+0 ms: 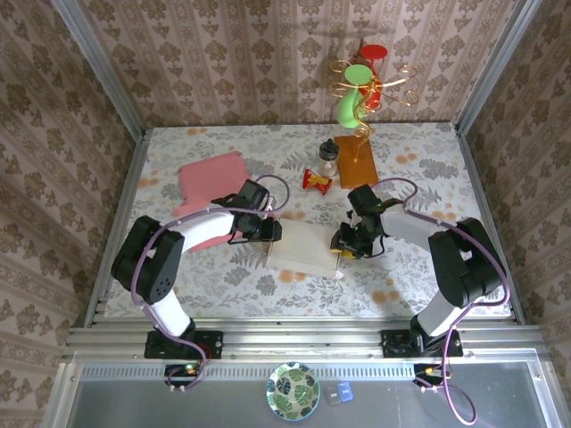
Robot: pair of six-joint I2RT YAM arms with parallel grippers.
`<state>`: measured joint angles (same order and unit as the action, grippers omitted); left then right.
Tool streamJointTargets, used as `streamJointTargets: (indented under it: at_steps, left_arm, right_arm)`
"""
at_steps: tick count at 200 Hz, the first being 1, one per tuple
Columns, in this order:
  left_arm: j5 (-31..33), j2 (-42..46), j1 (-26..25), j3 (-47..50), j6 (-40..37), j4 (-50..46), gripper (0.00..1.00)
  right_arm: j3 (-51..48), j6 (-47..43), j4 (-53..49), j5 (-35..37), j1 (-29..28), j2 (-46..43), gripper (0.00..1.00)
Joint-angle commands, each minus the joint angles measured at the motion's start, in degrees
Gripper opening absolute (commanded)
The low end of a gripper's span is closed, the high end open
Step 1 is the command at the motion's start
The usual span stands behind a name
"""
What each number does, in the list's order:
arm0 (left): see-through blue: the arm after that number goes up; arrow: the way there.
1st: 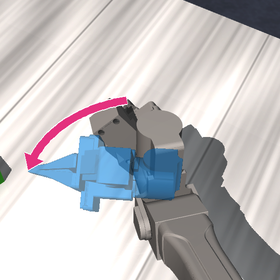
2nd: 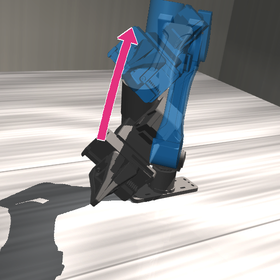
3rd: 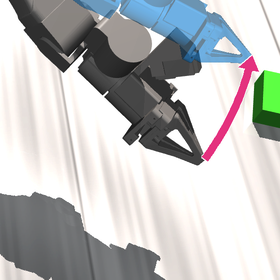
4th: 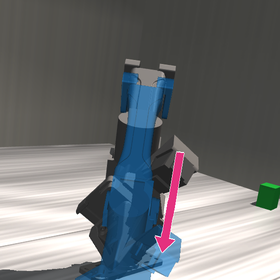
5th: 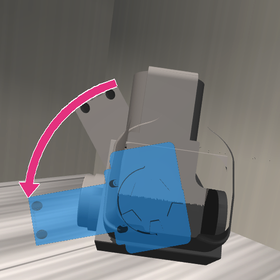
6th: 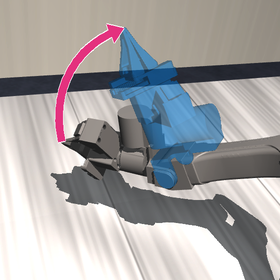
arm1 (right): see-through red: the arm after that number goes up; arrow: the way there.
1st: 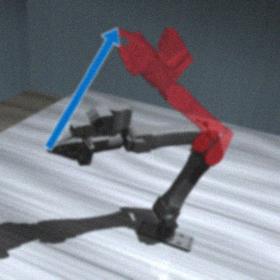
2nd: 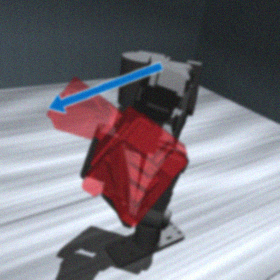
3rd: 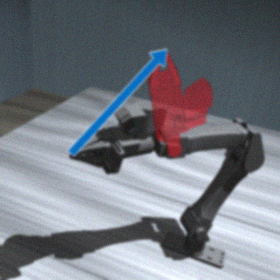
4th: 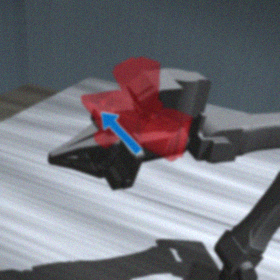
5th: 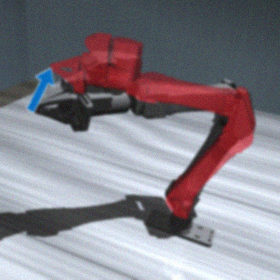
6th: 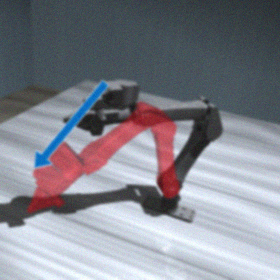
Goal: Fold the paper box
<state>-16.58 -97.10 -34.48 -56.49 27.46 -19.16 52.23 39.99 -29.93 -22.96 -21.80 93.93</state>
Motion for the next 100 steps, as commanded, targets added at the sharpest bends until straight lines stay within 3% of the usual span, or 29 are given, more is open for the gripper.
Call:
streamJointTargets:
  at_steps: [1,56,100]
  left_arm:
    - [-0.71,0.83,-0.40,1.52,1.26,-0.73,0.32]
    - [-1.43,1.64,-0.41,2.72,1.88,0.63,0.29]
    - [-2.05,2.58,-0.41,3.84,1.94,1.14,0.25]
  right_arm:
    - [-2.24,-1.05,0.53,2.26,0.08,2.45,0.32]
    - [-2.86,-0.96,0.97,2.52,0.53,2.69,0.20]
    - [-1.54,-1.62,0.08,2.83,0.85,0.40,0.20]
